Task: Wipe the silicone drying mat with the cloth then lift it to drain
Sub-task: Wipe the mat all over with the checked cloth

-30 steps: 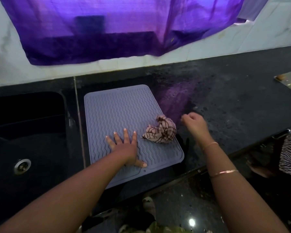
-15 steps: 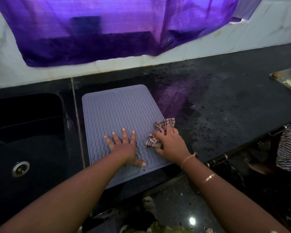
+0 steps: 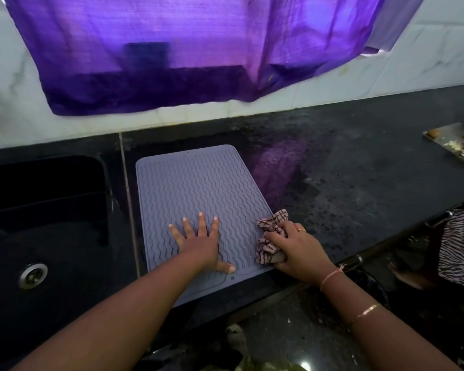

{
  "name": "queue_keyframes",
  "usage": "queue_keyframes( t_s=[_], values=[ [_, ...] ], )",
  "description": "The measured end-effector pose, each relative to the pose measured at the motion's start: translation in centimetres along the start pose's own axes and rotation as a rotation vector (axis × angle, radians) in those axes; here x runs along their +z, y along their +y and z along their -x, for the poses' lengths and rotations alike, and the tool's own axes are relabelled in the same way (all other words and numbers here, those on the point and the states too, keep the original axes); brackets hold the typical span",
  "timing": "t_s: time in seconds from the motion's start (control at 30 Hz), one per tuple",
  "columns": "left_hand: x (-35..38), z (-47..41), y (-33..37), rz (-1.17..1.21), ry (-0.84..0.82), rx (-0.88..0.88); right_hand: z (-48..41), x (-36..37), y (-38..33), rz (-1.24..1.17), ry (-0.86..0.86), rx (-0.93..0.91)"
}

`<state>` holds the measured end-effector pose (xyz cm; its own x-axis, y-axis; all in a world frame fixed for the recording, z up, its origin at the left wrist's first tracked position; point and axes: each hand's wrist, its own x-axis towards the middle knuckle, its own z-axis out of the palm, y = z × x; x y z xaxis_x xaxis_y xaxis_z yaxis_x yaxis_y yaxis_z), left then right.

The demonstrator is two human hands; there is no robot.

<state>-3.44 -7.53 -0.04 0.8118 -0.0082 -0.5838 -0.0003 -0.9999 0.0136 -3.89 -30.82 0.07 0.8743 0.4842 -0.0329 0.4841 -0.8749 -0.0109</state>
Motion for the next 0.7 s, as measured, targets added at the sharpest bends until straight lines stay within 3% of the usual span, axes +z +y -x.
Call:
queue_keyframes(
  t_s=[0.1,0.27,0.43,0.6,0.7],
  values=[
    [-0.1,0.1,0.1,-0.021,0.008,-0.007,-0.9,-0.7,0.5,-0.211,-0.004,0.169],
    [-0.4,0.2,0.1,-0.076,0.005,-0.004,-2.8,-4.4,1.7,-1.083,0.245,0.409],
    [-3.6,0.1,0.4,-0.001,-0.137,-0.023,-4.7,-5.9,3.1,-1.508,0.229,0.499],
    [-7.7,0.3,1.7,0.420,0.052,0.172,-5.7,-7.9,4.5,-1.903,0.089,0.499],
    [-10.0,0.6,3.8,0.768,0.030,0.258,-6.3,-9.2,5.5,-2.059,0.016,0.534]
  ],
)
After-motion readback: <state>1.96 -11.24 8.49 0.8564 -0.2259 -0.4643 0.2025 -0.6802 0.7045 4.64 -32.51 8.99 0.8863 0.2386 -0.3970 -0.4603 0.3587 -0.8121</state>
